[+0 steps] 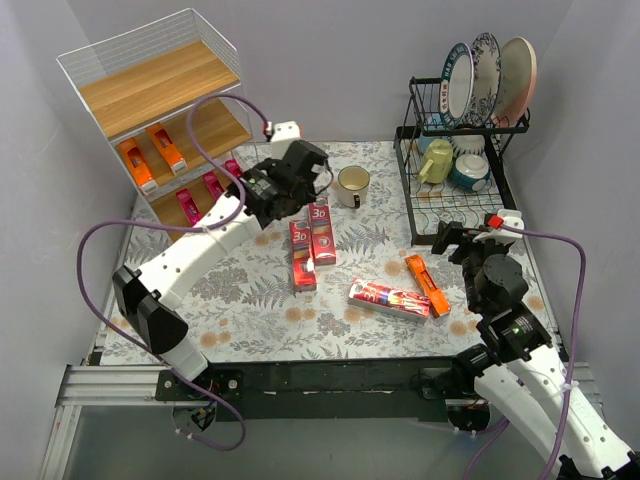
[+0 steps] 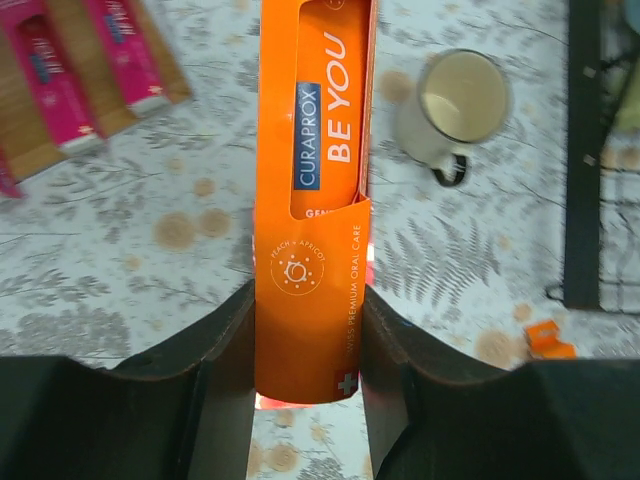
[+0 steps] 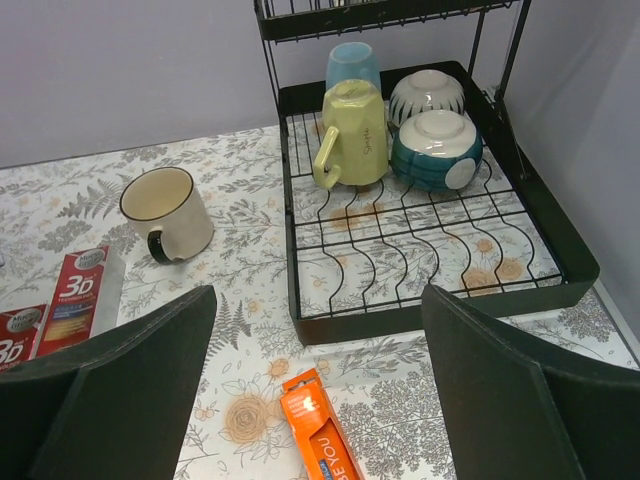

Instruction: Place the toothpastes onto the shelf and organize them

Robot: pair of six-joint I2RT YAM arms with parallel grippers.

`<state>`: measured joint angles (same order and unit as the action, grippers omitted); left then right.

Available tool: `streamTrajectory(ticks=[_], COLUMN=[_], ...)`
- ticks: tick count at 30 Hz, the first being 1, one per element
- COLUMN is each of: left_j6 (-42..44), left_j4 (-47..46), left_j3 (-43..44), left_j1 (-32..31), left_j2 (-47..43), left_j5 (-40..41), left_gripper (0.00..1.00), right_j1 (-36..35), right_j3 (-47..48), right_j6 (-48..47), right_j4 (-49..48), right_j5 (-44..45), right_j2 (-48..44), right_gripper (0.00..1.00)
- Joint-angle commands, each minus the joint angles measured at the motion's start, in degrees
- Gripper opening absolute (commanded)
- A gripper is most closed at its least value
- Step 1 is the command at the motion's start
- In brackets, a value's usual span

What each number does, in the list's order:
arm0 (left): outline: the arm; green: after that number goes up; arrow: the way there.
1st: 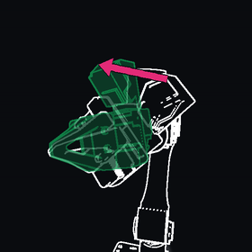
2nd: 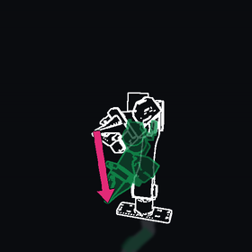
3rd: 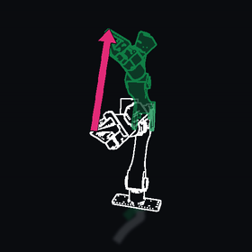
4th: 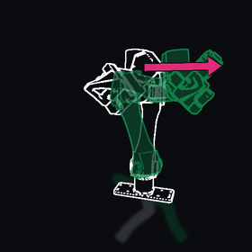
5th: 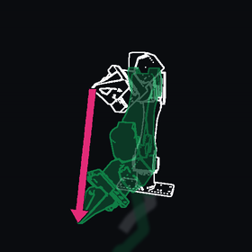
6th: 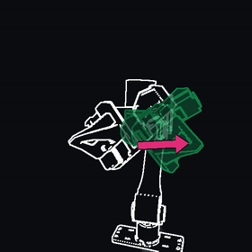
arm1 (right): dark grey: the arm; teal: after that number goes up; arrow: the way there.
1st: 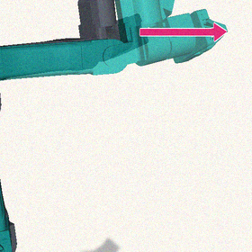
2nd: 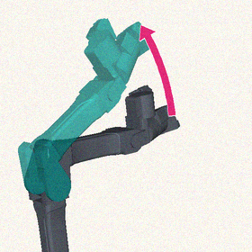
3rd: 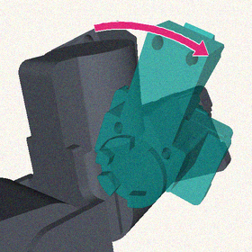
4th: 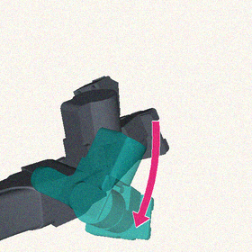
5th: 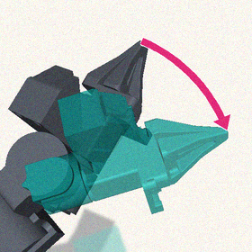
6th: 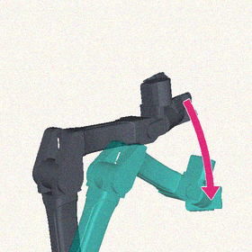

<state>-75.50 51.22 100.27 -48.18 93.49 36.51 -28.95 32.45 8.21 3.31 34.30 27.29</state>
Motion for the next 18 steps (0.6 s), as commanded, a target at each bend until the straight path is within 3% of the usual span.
streamTrajectory(ticks=[1, 10, 18], left_j6=[-0.52, 3.25, 7.47], left_j4=[9.15, 10.57, 9.07], left_j3=[2.3, 4.32, 11.08], left_j1=[7.56, 20.22, 29.63], left_j2=[-4.02, -6.13, -2.36], left_j5=[-0.03, -4.08, -7.41], left_gripper=[0.31, 0.3, 0.31], right_j1=[0.12, -0.05, 0.12], right_j3=[2.27, 1.92, 1.65], right_j6=[-1.53, -1.7, -1.79], right_j4=[-0.06, -0.5, -0.5], right_j5=[1.29, 1.03, 0.76], right_j2=[-0.92, -0.22, -0.31], right_gripper=[0.92, 0.92, 0.92])
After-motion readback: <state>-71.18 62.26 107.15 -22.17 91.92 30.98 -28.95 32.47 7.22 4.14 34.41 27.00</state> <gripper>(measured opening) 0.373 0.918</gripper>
